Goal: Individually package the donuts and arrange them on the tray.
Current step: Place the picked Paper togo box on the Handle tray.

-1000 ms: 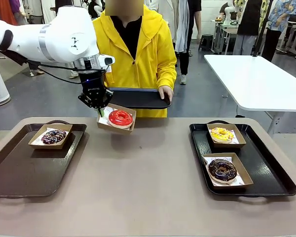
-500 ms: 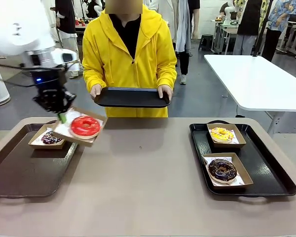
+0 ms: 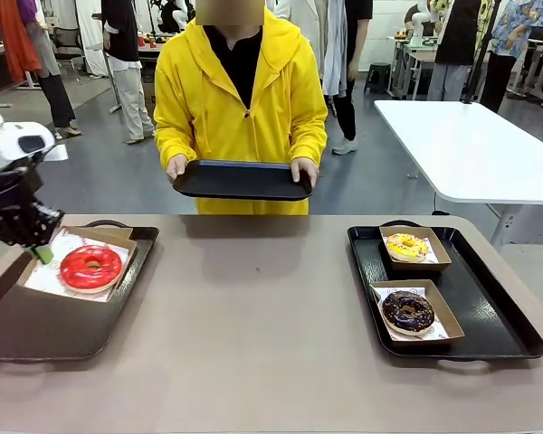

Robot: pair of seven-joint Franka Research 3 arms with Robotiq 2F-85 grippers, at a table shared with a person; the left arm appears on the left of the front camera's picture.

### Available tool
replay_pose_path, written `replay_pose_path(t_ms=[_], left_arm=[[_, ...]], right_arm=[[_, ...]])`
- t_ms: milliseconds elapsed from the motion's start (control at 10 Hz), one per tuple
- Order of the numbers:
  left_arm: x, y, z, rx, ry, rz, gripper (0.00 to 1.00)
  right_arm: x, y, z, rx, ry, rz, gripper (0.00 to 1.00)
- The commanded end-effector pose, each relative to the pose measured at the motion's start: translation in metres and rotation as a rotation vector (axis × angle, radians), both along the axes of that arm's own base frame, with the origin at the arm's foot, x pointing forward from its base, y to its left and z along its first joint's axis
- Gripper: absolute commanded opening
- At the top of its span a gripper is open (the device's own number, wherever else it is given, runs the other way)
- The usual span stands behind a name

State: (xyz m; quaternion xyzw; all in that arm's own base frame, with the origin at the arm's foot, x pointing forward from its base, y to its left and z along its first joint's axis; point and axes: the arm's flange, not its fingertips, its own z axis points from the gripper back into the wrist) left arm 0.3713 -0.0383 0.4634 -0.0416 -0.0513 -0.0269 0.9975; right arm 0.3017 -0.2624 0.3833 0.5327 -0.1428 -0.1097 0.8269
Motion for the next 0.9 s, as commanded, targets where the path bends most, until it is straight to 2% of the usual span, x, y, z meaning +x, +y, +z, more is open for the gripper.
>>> replay_pose_path(t_ms=[0, 300, 400, 800], left_arm=[[0.004, 0.020, -0.014, 0.027, -0.009, -0.039, 0.01], [0.027, 0.019, -0.024, 0.098, 0.036, -0.042, 0.01], [0.005, 0.024, -0.021, 0.042, 0.026, -0.024, 0.01], [0.005, 0.024, -0.021, 0.042, 0.026, -0.024, 0.01]], right_arm=[[-0.001, -0.001, 0.002, 0.017, 0.004, -0.007, 1.00], [-0.001, -0.001, 0.002, 0.017, 0.004, -0.007, 1.00], [-0.001, -0.001, 0.002, 0.017, 0.004, -0.007, 1.00], [-0.001, -0.001, 0.002, 0.017, 0.004, -0.007, 1.00]])
